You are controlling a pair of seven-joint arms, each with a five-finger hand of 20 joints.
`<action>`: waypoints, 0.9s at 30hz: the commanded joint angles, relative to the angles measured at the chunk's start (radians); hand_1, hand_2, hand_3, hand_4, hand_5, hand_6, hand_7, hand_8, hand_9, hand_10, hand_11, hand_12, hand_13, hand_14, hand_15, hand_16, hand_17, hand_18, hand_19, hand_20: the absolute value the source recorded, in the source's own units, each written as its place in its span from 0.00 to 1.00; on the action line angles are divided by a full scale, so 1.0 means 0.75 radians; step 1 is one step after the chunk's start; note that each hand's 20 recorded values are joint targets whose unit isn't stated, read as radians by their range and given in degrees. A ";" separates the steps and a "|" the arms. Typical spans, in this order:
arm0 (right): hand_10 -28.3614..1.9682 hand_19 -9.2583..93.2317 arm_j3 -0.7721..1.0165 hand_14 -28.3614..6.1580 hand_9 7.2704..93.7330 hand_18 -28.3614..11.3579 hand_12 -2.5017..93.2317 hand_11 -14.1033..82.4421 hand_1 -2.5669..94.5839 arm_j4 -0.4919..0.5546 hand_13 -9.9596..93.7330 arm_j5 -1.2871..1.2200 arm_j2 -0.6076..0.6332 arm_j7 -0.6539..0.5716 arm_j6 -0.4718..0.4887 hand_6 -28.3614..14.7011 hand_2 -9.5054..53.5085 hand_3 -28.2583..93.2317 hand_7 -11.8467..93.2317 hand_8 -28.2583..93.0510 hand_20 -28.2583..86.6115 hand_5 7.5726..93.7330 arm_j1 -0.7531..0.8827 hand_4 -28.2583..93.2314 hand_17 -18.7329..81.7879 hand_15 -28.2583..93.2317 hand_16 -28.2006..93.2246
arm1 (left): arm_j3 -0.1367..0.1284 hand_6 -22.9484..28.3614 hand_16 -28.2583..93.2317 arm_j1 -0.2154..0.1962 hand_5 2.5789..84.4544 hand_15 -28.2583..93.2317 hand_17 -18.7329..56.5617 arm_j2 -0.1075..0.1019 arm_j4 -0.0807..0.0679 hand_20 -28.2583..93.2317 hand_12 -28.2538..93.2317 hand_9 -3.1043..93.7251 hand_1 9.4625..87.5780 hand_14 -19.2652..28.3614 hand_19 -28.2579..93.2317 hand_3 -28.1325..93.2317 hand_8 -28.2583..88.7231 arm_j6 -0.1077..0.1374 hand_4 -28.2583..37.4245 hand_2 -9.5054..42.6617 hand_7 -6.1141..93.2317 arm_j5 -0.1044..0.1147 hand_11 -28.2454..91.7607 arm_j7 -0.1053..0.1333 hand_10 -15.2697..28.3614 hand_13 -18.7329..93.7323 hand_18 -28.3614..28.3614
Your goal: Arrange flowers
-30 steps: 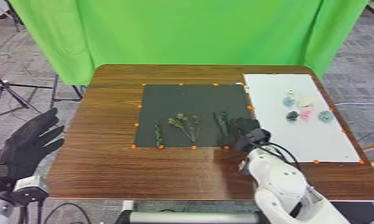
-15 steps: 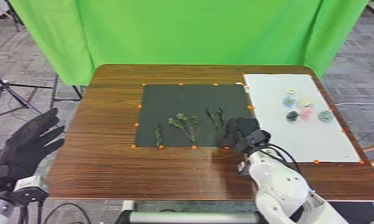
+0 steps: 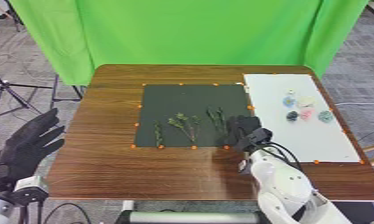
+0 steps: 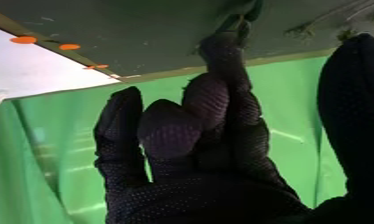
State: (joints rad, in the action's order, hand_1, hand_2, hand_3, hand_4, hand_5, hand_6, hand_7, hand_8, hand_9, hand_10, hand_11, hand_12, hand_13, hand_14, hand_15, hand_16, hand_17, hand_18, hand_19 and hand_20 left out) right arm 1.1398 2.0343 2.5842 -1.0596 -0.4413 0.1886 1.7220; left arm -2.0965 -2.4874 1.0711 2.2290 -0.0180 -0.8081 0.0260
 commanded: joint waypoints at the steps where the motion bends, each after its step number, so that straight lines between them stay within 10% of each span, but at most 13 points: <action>1: 0.34 0.85 -0.003 0.48 0.42 0.13 0.51 0.79 0.26 -0.018 0.65 0.004 0.000 0.030 -0.025 0.50 0.00 0.91 0.47 0.12 0.69 0.38 -0.031 0.03 0.41 0.92 0.53 | 0.002 0.46 0.30 -0.004 0.22 0.35 0.10 0.008 -0.003 0.31 0.40 0.20 0.15 0.63 0.54 0.81 0.15 -0.008 0.00 0.18 0.27 -0.003 0.33 -0.012 0.55 0.29 0.82; 13: 0.42 0.80 -0.041 0.38 0.38 0.12 0.35 0.59 0.25 -0.108 0.55 -0.013 -0.035 0.104 0.084 0.51 0.02 0.92 0.41 0.13 0.71 0.36 -0.070 0.03 0.33 0.90 0.46 | 0.000 0.47 0.30 -0.008 0.22 0.35 0.10 0.009 0.000 0.31 0.40 0.20 0.15 0.63 0.53 0.81 0.15 -0.003 0.00 0.18 0.27 -0.002 0.33 -0.013 0.55 0.29 0.82; 27: 0.43 0.79 -0.026 0.37 0.39 0.12 0.35 0.58 0.24 -0.075 0.55 -0.009 0.001 0.104 0.095 0.53 0.03 0.92 0.45 0.12 0.71 0.39 -0.055 0.03 0.32 0.90 0.46 | 0.004 0.46 0.30 -0.010 0.22 0.35 0.10 0.001 -0.002 0.31 0.40 0.20 0.15 0.63 0.53 0.81 0.15 0.001 0.00 0.18 0.27 0.002 0.33 -0.006 0.55 0.29 0.82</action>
State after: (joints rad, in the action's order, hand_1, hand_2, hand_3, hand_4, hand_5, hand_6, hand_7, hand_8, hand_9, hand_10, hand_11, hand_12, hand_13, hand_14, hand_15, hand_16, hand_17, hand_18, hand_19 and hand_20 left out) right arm 1.1111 1.9602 2.5650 -1.0782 -0.3747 0.2510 1.6653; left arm -2.0954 -2.4867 1.0717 2.2290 -0.0171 -0.8080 0.0245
